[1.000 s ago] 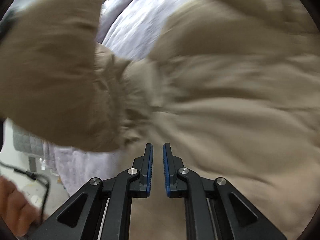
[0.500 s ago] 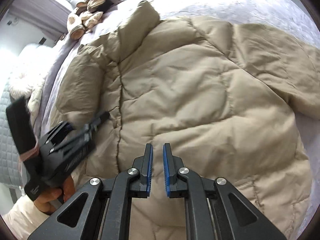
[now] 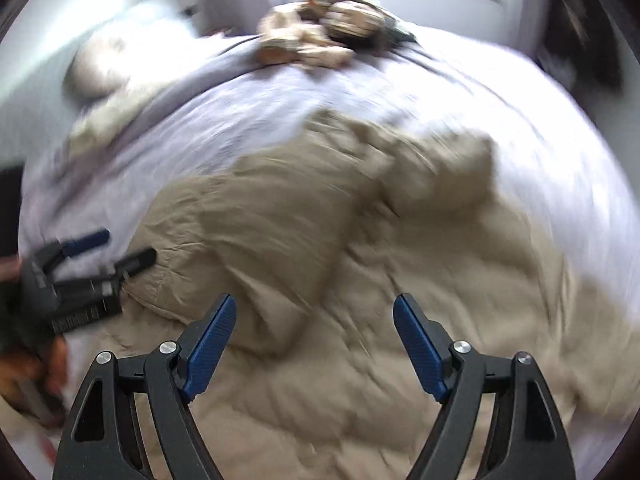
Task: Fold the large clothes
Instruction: 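Lift the grasped jacket side and fold it across the body with both tools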
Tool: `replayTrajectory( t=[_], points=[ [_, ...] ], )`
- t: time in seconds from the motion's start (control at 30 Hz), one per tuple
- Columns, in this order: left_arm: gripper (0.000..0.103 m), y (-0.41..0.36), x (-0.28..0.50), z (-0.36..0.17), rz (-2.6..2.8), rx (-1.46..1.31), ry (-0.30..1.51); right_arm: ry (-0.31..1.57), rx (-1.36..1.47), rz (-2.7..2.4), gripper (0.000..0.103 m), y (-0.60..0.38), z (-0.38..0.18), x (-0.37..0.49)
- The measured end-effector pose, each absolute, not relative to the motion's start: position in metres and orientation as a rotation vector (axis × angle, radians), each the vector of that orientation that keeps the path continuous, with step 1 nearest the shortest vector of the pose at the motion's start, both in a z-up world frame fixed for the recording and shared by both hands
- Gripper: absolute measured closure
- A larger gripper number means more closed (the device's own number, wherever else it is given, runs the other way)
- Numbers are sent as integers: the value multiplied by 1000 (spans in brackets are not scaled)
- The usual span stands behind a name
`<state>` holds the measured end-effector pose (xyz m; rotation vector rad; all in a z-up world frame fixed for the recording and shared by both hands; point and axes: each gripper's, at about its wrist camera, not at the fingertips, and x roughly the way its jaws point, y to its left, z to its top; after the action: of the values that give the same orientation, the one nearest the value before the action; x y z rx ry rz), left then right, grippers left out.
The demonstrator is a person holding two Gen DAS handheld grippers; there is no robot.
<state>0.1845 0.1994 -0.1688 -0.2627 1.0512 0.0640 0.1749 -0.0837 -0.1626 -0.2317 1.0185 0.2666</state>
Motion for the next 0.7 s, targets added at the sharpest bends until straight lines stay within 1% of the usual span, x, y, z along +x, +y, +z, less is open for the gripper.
replayTrajectory(
  t=[0.07, 0.17, 0.23, 0.27, 0.3, 0.37, 0.4, 0.43, 0.47, 0.5, 0.53, 0.6, 0.7],
  points=[
    [16, 225, 198, -186, 45, -391, 1106, 1005, -358, 278, 19, -45, -179, 186],
    [16, 250, 218, -204, -26, -557, 1137, 979, -534, 217, 19, -8, -208, 200],
    [16, 259, 233, -214, -110, -667, 1167, 962, -614, 153, 20, -1, -225, 210],
    [16, 256, 237, -218, -139, -700, 1178, 953, -633, 127, 23, 0, -229, 212],
    [16, 253, 245, -224, -160, -726, 1188, 941, -642, 85, 29, -3, -231, 217],
    [16, 249, 256, -228, -181, -732, 1194, 931, -569, 23, 77, -22, -224, 224],
    [27, 246, 259, -227, -185, -728, 1180, 937, -520, 6, 81, -32, -220, 226],
    [45, 242, 261, -224, -193, -720, 1150, 945, -455, -13, 86, -46, -215, 228],
    [79, 237, 262, -218, -206, -706, 1123, 953, -367, -43, 91, -64, -208, 230],
    [84, 232, 260, -209, -198, -667, 1096, 962, -301, -62, 91, -77, -205, 230],
    [87, 226, 257, -200, -194, -607, 1059, 988, -190, -87, 92, -97, -202, 230],
    [88, 208, 245, -178, -194, -402, 1004, 1047, -18, -133, 92, -131, -207, 227],
    [87, 192, 236, -174, -178, -183, 993, 1156, 222, -208, 93, -173, -228, 214]
  ],
)
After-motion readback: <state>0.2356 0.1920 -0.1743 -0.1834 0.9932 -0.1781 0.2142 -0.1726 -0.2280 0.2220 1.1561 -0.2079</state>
